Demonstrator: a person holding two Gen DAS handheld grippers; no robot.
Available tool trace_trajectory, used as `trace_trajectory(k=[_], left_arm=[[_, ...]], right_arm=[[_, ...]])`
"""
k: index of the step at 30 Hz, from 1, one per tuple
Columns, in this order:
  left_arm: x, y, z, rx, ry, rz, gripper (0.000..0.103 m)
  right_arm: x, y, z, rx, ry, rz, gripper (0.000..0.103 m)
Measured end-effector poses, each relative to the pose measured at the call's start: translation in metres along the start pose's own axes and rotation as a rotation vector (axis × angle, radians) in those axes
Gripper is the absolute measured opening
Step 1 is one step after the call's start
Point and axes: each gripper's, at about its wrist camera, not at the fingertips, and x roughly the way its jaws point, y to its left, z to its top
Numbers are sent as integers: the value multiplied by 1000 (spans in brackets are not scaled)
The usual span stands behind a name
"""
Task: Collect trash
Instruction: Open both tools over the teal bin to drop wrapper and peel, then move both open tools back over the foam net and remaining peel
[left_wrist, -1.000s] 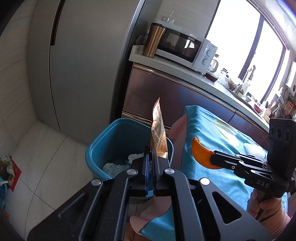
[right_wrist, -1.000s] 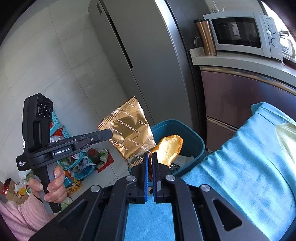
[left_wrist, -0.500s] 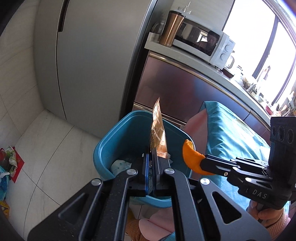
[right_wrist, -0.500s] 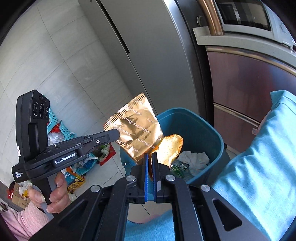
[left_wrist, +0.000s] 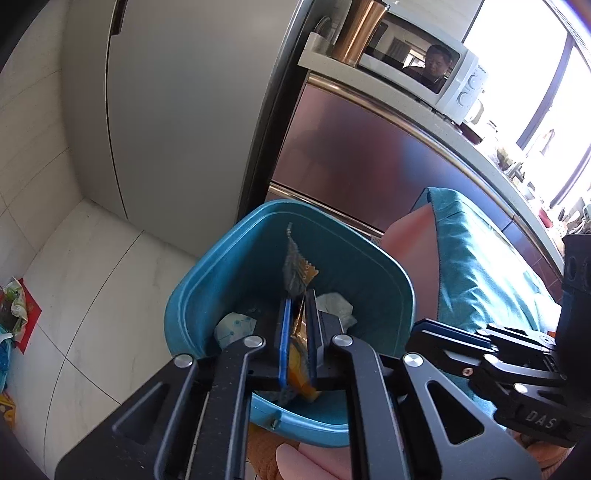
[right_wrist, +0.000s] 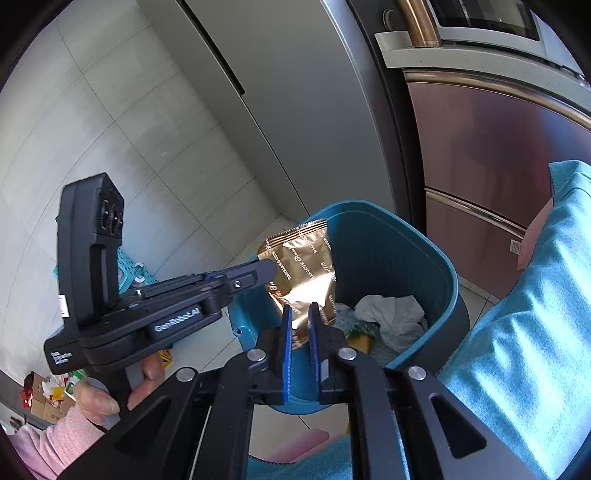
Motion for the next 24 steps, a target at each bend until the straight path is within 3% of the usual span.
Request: trace_trajectory(k=[7,15,24], left_arm=[[3,-9,-5,23,-3,-11,11],[-21,-26,-12,59,-47,-41,18],[-64,-74,-30,175,-131,-145,37]], right_arm=[[-10,-7,-7,16,-15,7,10],[-34,-13,-21,21,-44,12,14],[-93,-17,-47,-4,-137,-19,26]])
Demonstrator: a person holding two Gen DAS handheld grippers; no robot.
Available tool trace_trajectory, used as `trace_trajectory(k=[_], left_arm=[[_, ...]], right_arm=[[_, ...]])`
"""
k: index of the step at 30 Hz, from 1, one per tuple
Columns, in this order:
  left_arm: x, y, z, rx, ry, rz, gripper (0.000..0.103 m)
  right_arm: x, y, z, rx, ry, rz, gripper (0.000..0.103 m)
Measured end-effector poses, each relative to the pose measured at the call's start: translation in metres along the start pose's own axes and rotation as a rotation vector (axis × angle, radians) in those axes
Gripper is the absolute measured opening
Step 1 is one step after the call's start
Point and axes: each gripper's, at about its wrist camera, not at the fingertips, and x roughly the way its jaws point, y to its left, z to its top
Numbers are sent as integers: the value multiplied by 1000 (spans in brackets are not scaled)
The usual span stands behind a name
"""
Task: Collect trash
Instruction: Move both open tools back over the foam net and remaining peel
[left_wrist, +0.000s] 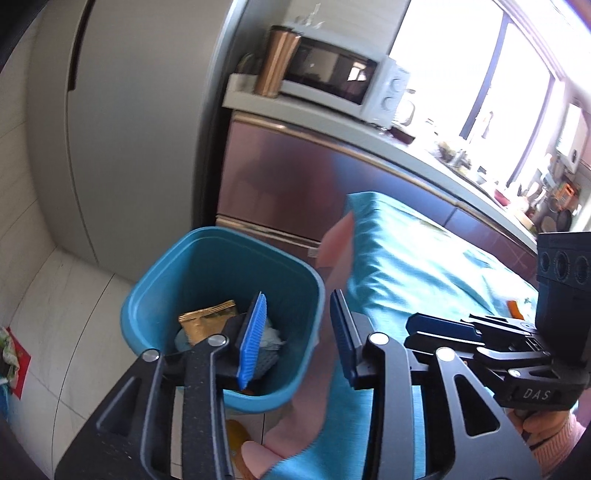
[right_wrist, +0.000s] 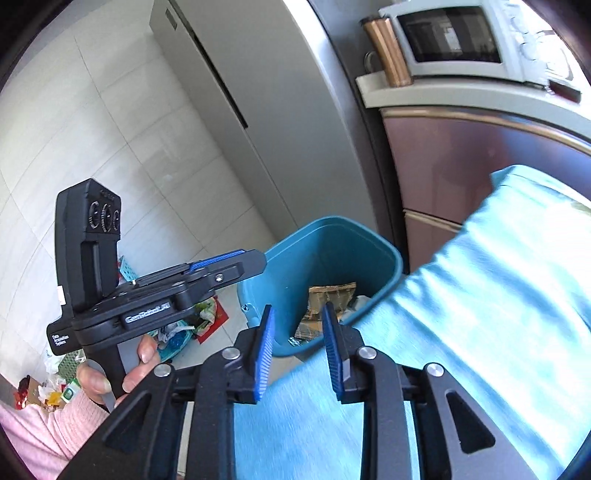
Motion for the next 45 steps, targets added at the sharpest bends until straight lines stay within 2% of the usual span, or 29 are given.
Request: trace_trajectory(k=[4,13,19,29,39,45], left_arm=[[-4,-35,-5,69,-6,-56,41],[9,-123,-25,201,49,-206,43],[24,-172,-38,264,88,-271,43],[56,-228,-45,338,147,-292,43],[69,-274,-52,418,170,-334,43],[81,-308,-58,474,187,-351,43]], right_arm=[[-33,-12,-12,27,-40,-31,29],[-111,-56,-39,116,-142,-185,38],[-154,-94,-65,213,-201,-291,38],[-217,-146,-105,326,-278,-408,40],[-269,-184,-141,429,-351,-530,40],[-286,-198,-152,458,-372,-559,41]])
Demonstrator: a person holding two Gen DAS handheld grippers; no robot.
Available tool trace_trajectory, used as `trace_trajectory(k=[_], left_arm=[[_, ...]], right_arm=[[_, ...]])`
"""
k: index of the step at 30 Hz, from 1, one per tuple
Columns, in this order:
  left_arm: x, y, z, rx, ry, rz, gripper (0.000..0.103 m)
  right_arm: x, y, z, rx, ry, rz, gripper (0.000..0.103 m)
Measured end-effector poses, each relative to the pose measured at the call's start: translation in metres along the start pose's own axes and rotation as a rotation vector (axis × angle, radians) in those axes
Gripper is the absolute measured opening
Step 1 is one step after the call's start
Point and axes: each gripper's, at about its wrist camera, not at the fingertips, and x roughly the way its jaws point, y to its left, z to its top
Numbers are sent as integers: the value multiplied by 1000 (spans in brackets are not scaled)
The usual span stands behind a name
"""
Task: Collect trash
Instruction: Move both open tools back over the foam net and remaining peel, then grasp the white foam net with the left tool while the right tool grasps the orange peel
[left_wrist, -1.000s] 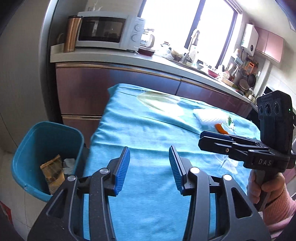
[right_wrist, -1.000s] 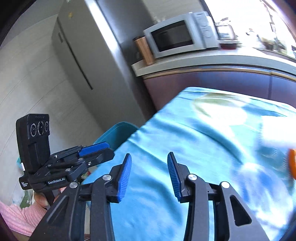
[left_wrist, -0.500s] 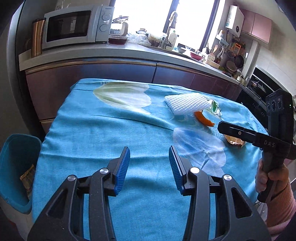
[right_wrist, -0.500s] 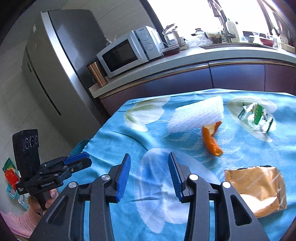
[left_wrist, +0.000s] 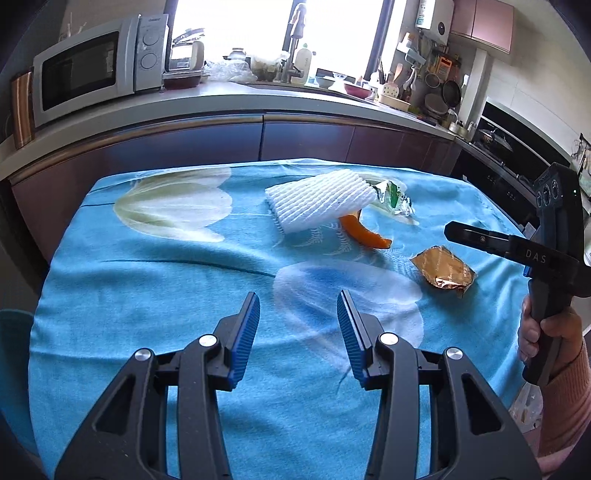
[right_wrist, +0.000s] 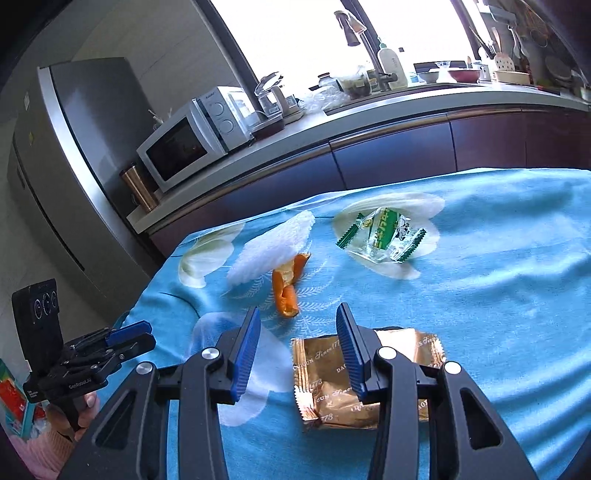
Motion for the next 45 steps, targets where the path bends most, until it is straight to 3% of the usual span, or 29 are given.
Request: trace_trajectory(k=[19,30,34,37,41,45], left_arm=[[87,-24,58,150,66,91,43],[119,-36,69,251,118,81,46],[125,-36,70,245,132,94,45],[125,-35,71,242,126,100,37],[122,-33,71,228,115,106,24],[114,-31,68,218,105,99,15]], right_arm=[[57,23,14,-55,98,76,41],[85,19,14,-26,160,38,43],[91,18,13,-22,180,30,43],[91,17,13,-18,180,27,40],[94,16,13,-13,190,23,19],[93,17,12,-18,185,20,17]])
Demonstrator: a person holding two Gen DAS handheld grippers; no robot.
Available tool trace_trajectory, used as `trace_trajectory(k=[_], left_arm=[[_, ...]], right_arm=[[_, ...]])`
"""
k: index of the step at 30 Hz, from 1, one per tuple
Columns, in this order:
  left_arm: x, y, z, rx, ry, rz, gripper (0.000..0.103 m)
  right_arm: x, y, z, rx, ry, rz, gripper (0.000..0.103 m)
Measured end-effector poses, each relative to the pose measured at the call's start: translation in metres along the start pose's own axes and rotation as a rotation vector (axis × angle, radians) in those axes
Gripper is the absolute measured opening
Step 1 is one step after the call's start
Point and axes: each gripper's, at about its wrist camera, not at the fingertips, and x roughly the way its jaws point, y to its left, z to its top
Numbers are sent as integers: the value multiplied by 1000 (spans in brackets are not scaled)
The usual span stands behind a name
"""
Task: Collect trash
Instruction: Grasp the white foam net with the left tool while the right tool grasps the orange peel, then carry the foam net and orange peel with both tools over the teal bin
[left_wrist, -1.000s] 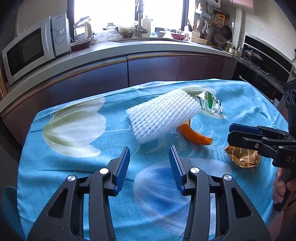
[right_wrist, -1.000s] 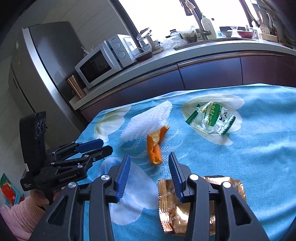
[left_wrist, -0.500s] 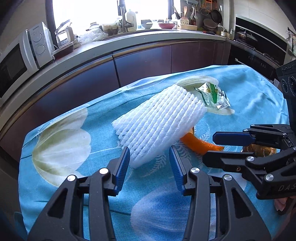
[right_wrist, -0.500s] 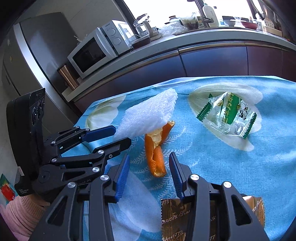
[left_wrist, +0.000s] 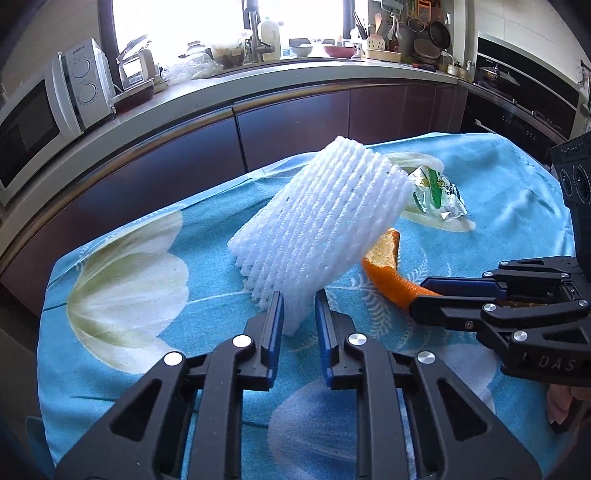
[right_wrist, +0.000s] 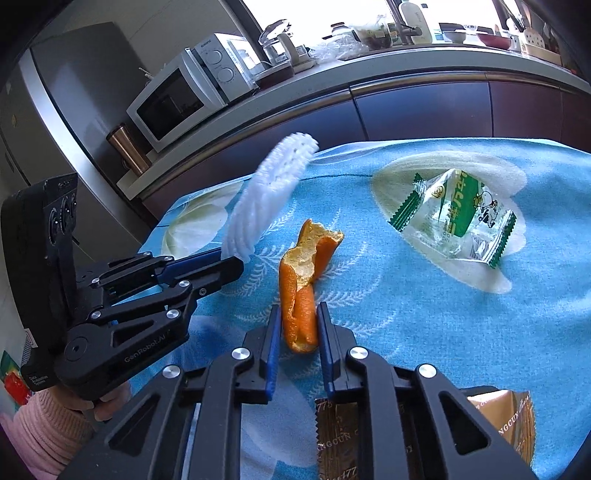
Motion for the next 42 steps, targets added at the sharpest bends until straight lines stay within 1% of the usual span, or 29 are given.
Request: trace_trajectory(k=[4,11,23,35,42], left_arm=[[-9,2,-5,-11,-12,-2,12],[-37,6,-19,-25,-42,-10,12],[-83,28,-53,-101,-66,-21,12],[-128,56,-96,-208,-80,-7,12],[-147,72,-117,-257,-88,6,12]], right_arm=[[-4,4,-1,-12,-20,-1,16],[-8,15,-6,-31,-37,16,16],[-29,42,-20,-67,-70,101,16],[-27,88,-34,-136,-57,191,16],[-25,110,-41,-168,-43,234,16]])
